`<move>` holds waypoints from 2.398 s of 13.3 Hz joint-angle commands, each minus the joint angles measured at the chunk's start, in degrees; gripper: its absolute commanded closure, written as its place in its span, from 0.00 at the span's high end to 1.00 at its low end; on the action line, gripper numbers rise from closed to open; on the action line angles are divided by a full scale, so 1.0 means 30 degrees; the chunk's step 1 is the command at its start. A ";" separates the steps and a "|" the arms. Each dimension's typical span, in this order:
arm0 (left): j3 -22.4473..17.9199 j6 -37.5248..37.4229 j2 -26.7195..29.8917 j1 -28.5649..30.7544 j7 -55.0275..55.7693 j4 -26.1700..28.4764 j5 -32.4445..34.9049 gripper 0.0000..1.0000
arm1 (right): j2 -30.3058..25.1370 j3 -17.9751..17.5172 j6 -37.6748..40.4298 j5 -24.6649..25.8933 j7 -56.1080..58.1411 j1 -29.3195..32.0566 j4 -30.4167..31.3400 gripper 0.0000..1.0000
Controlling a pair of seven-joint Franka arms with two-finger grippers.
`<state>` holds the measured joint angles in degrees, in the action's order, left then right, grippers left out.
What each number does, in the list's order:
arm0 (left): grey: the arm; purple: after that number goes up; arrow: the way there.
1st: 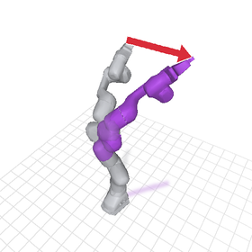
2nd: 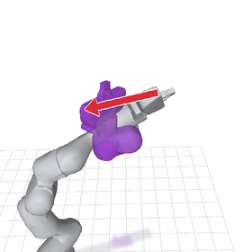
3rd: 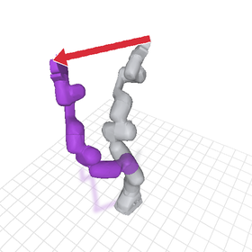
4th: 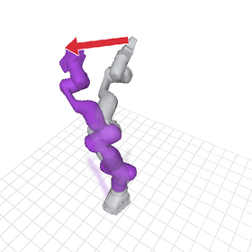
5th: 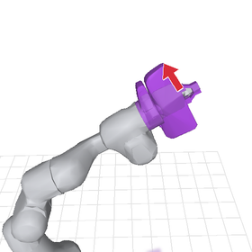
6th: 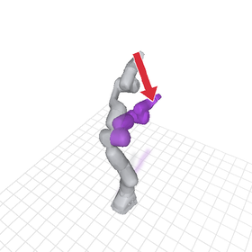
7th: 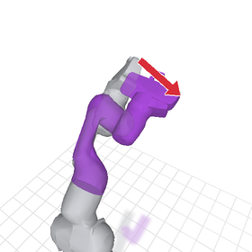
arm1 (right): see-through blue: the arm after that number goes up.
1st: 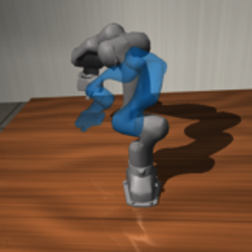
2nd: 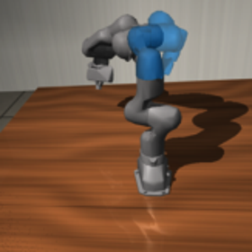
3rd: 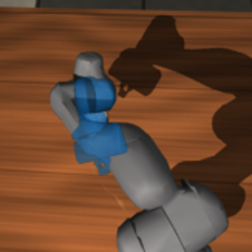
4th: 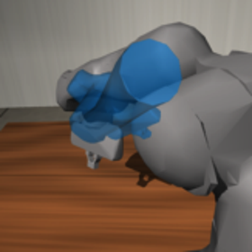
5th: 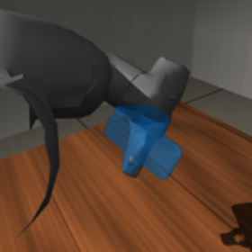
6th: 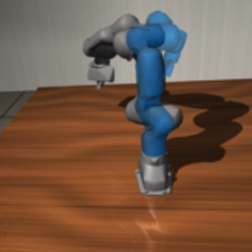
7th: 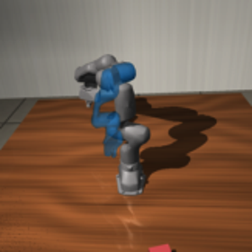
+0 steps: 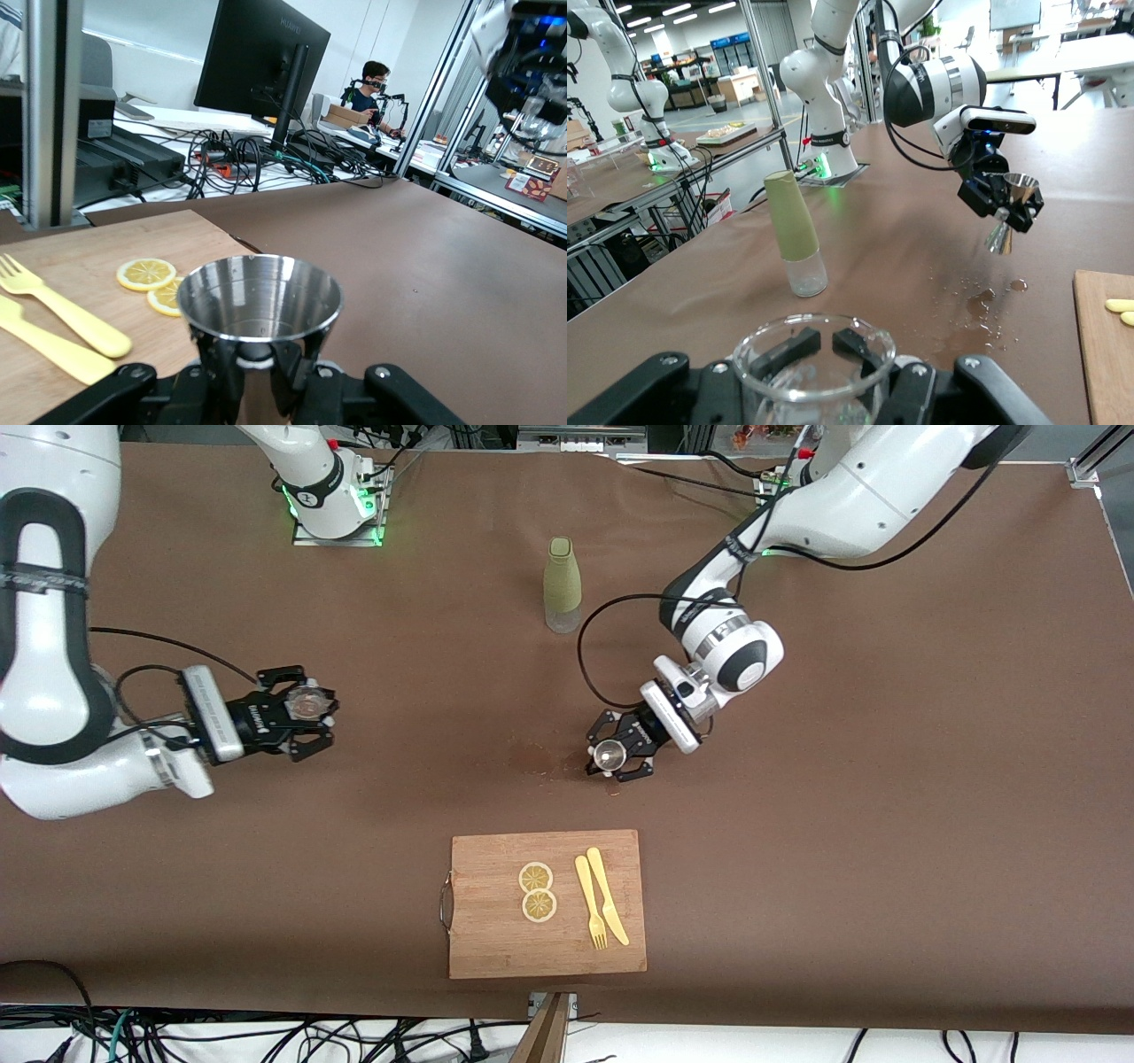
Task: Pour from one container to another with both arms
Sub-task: 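Tilt the glass upright and move both grippers apart, then lower the glass with the right gripper while the left gripper lowers the jigger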
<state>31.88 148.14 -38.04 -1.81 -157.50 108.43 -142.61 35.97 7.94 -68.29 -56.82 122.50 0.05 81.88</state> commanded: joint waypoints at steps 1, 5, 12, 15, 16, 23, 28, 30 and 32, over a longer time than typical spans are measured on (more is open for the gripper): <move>0.0889 -0.1238 0.0641 0.2268 -0.2491 0.1619 0.1589 0.00 | 0.0518 -0.0244 0.0702 0.0042 0.1261 0.1123 0.0070 0.08; 0.0801 -0.3846 0.0494 0.5018 0.1510 0.2498 0.7991 0.00 | 0.2042 -0.0215 0.0702 0.0481 0.4099 0.1742 0.0099 0.08; -0.3849 -1.3771 0.0581 0.8483 0.7528 0.1477 2.1717 0.00 | 0.4882 -0.0215 0.0935 0.0775 0.7970 0.3469 0.0215 0.08; -0.5931 -1.6326 0.0523 0.8746 0.7560 0.0657 2.4705 0.00 | 0.5997 -0.0215 0.0792 0.0774 0.8734 0.3969 0.0363 0.08; -0.6286 -1.6913 0.0465 0.8951 0.7356 0.0480 2.5527 0.00 | 0.6406 -0.0215 0.0762 0.0659 0.8794 0.3998 0.0363 0.08; -0.7898 -2.0727 -0.2432 1.0213 0.4283 -0.1953 2.8465 0.00 | 0.8049 -0.0245 0.0031 -0.0601 0.9174 0.4116 0.0392 0.08; -0.8894 -2.1339 -0.4250 1.0125 0.2785 -0.3854 2.8553 0.00 | 0.8197 -0.0391 -0.0820 -0.0807 0.9643 0.3853 0.0656 0.08; -0.9101 -2.1430 -0.4544 1.0125 0.2784 -0.4674 2.9341 0.00 | 0.8226 -0.0391 -0.1025 -0.0807 0.9849 0.3618 0.0656 0.08; -0.9422 -2.1780 -0.5070 1.0184 0.2668 -0.5232 2.9722 0.00 | 0.8373 -0.0537 -0.1230 -0.0953 1.0111 0.3472 0.0656 0.08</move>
<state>4.29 85.63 -50.81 28.63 -148.16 96.42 -55.60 60.82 6.87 -71.33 -58.40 151.45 10.79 83.33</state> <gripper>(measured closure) 0.903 0.846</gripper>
